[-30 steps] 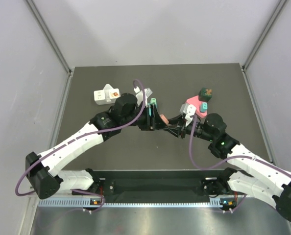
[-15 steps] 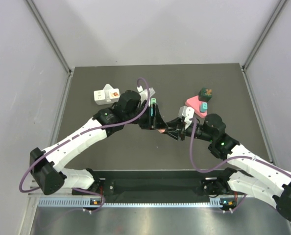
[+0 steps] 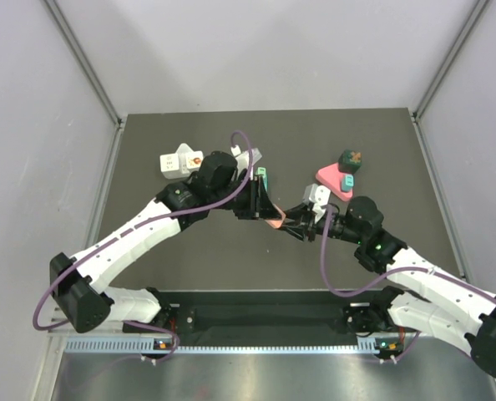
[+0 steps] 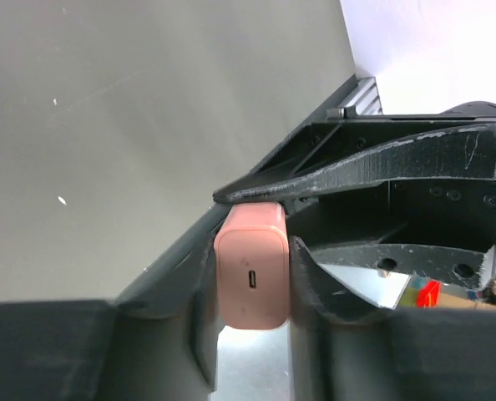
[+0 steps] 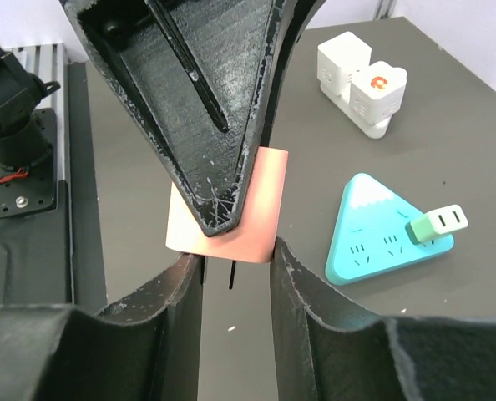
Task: Insert the plug
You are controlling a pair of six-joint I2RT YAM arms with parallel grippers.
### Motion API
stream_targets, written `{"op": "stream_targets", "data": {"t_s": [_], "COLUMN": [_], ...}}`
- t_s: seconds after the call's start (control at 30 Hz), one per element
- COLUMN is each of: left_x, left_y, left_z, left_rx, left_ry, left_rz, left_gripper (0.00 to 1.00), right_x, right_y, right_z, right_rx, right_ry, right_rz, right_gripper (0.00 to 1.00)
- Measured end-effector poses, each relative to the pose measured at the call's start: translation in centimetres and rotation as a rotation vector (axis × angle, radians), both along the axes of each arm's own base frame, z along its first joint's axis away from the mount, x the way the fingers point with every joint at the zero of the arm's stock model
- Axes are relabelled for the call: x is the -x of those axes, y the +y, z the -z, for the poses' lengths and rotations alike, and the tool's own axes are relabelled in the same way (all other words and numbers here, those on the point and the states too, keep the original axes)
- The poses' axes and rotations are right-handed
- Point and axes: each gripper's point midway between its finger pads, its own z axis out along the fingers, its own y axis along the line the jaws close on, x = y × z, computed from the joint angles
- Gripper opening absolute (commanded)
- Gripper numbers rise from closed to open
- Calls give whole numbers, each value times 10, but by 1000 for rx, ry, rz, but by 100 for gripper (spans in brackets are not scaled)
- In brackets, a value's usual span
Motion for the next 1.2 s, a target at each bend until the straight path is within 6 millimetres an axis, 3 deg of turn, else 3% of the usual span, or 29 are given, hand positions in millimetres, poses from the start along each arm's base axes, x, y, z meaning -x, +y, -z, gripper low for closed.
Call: {"op": "stream_targets", "data": {"t_s": [0.03,0.07,0.13,0.23,0.27,0.33,0.43,0.57,0.8,0.9,1.03,1.2], "left_x": [0,0,1,1,1,-3,-13,-43,-93,-103,-113,-129], "left_y": [0,0,-1,-1,0,3,10,26,53,51,40,30], "left_z": [0,-1,-1,-1,0,6,21,47,102,117,127,132], "left_rx": [4,6,10,11,6,-26,-106,-259,-566,-672,-732,-746], "left_ry": [11,15,22,18,16,0,-20,-77,-182,-241,-316,-359], "left_rz": [-7,-8,-4,0,3,-10,-48,-160,-351,-384,-396,-418], "left_gripper": [7,0,0,0,0,0,0,0,0,0,0,0], "right_x": [-1,-2,-2,-3,-4,-6,-8,-12,-30,-41,-52,-56], "right_y": [0,-1,0,0,-1,-3,-7,-23,-70,-96,-128,-166], "right_z": [1,0,0,2,4,11,17,19,-4,-6,6,18], "right_rx": [2,1,0,-3,1,21,60,83,-33,-84,-90,-129], "right_ry": [-10,-11,-9,14,29,70,125,170,266,367,484,570], "right_rz": [5,8,10,24,34,56,89,191,532,726,944,1106], "right_gripper": [0,9,25,58,77,99,100,100,100,100,100,100]}}
